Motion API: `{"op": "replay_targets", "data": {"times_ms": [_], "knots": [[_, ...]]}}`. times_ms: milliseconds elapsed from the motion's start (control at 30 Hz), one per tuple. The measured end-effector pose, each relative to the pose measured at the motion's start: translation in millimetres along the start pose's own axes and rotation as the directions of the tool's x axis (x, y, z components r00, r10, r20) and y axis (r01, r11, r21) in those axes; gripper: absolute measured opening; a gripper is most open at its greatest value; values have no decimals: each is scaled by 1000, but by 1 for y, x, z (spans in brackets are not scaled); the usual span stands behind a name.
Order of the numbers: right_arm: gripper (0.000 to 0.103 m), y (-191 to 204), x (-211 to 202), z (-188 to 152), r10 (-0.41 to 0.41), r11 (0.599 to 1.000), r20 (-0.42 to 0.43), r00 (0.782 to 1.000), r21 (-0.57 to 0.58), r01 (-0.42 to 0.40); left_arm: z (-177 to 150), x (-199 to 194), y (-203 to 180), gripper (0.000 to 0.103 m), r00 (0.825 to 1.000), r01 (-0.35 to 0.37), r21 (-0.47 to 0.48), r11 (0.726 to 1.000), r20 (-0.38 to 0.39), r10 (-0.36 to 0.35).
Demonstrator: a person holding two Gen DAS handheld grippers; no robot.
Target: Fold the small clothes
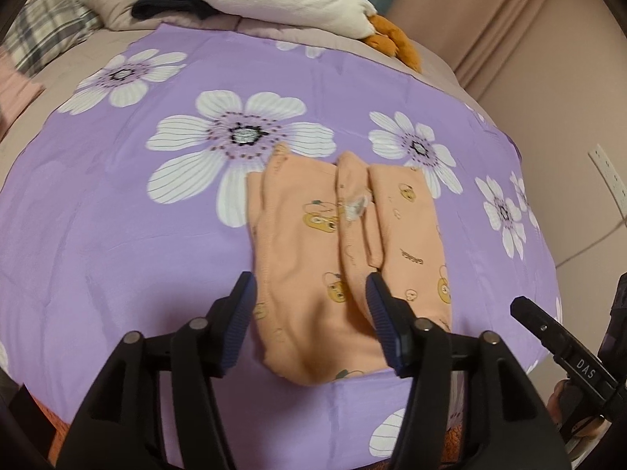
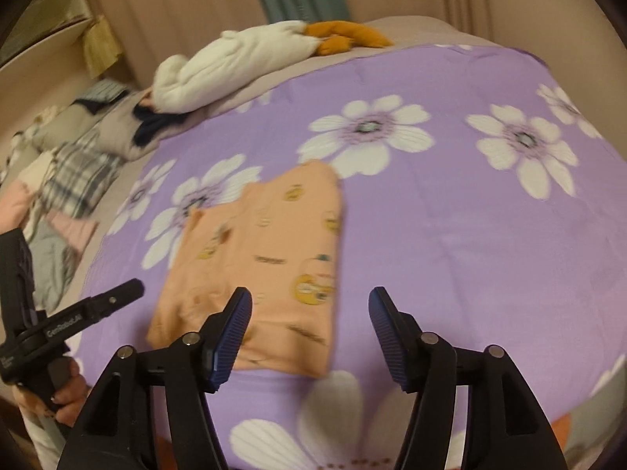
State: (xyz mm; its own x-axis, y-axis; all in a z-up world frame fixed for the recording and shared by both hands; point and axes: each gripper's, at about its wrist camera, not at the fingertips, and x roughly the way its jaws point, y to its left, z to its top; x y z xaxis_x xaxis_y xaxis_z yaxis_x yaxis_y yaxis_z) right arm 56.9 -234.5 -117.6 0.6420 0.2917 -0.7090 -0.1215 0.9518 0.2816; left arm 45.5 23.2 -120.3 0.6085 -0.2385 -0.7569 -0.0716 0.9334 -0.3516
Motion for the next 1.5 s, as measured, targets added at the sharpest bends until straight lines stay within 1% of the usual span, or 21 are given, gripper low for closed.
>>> {"op": "replay_targets", "data": {"times_ms": [33,133,267,367,567,633,667,700,767,800,833,900,933,1000,1100,1200,1300,1400,1500], "knots": [[63,-5,1,-1,-7,1000,-3,1000,16,7,1,2,-2,65,1000,4,8,1000,-6,-4],[64,-18,0,-7,-20,998,-16,1000,62,21,6,9,-8,67,999,30,31,999,-20,-29],[66,-28,2,-12,-31,995,-34,999,91,34,16,24,-13,68,995,84,37,996,-51,-82],[66,-31,3,-14,-32,994,-35,999,99,35,23,45,-18,68,985,145,29,989,-99,-141],[66,-38,8,-17,-32,991,-40,999,129,37,33,87,-32,68,962,206,26,978,-189,-198],[66,-40,10,-18,-30,990,-42,999,138,36,37,101,-35,68,957,215,15,977,-202,-207],[66,-41,10,-18,-31,989,-44,999,141,37,38,108,-35,68,958,205,8,979,-207,-199],[66,-42,10,-19,-34,989,-44,998,146,40,38,117,-36,67,960,177,-1,984,-222,-173],[66,-44,8,-20,-40,987,-39,998,152,45,37,127,-39,65,956,173,-12,985,-240,-171],[66,-45,8,-21,-43,987,-38,998,155,48,37,129,-41,57,956,179,-14,984,-233,-177],[66,-47,7,-22,-46,986,-38,998,160,51,37,129,-43,38,957,181,-12,983,-226,-179],[66,-49,8,-23,-48,984,-39,998,168,53,39,130,-47,22,957,182,-12,983,-227,-180],[66,-50,9,-23,-48,984,-41,998,171,54,39,128,-47,14,961,173,-8,985,-217,-171],[66,-50,12,-24,-46,983,-50,998,177,55,41,122,-50,14,966,170,12,985,-200,-164],[66,-48,13,-23,-36,985,-57,998,164,45,49,94,-55,13,985,131,61,989,-119,-123],[66,-43,13,-19,-35,989,-50,998,145,42,57,73,-52,13,990,126,95,987,-76,-119],[66,-38,15,-17,-17,992,-43,999,128,22,60,55,-38,13,997,77,110,991,-37,-74],[66,-32,23,-16,-1,993,-58,998,114,8,56,54,-14,13,999,30,87,996,-39,-27],[66,-25,34,-17,22,995,-90,996,98,-14,45,61,11,14,996,14,25,1000,-84,-12]]}}
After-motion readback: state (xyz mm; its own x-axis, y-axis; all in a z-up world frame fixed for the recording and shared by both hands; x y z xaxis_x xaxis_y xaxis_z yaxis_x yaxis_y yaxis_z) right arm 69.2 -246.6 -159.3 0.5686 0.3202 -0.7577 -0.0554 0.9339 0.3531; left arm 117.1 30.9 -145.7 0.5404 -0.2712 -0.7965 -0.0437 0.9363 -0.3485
